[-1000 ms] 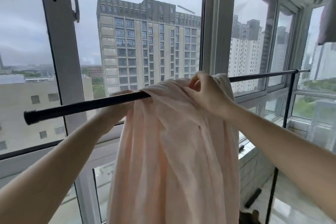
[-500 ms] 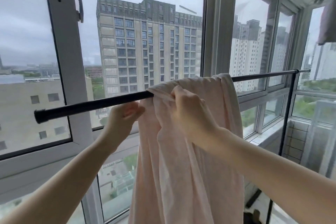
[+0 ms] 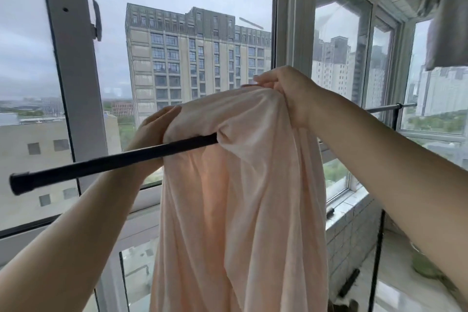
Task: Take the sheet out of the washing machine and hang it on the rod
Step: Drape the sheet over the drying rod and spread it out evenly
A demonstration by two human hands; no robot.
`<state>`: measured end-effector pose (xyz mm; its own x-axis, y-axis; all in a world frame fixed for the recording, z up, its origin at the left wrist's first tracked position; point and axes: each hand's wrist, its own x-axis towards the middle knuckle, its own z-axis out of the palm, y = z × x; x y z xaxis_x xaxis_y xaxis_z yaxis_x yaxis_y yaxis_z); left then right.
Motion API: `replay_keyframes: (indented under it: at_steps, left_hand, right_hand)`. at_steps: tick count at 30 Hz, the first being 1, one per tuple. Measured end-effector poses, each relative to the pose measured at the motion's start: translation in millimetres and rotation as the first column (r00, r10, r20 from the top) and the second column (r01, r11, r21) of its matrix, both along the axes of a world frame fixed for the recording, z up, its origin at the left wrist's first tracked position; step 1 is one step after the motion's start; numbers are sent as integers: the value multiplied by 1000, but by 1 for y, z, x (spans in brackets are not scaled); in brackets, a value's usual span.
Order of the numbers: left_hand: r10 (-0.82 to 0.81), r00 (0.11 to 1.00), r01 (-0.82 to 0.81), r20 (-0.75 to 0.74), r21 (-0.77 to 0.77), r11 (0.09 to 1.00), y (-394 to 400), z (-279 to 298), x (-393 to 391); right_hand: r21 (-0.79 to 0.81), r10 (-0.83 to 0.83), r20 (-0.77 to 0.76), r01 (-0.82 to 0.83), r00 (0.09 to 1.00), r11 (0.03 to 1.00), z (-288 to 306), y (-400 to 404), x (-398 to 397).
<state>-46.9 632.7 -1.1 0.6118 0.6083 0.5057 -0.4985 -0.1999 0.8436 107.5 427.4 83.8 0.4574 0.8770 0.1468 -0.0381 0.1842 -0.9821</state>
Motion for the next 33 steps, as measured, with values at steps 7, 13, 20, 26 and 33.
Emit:
replay_keyframes:
  at_steps: [7, 13, 20, 26, 33]
  left_hand:
    - [456, 842, -287, -288, 477, 831, -17, -35, 34]
    - [283, 957, -247, -68, 325, 913, -29, -58, 18]
    - [156, 979, -84, -133, 433, 898, -33, -72, 5]
    - [250, 968, -243, -31, 153, 958, -16, -60, -7]
    - [68, 983, -54, 173, -83, 995, -22, -9, -15]
  right_hand:
    - [114, -353, 859, 535, 370, 837, -57, 11, 41]
    - [496, -544, 839, 407, 0, 767, -76, 0, 5]
    - [384, -297, 915, 364, -273, 849, -108, -2, -49]
    - [255, -401, 857, 412, 323, 875, -83, -9, -36]
    - [280, -441, 572, 341, 692, 897, -13, 3, -38]
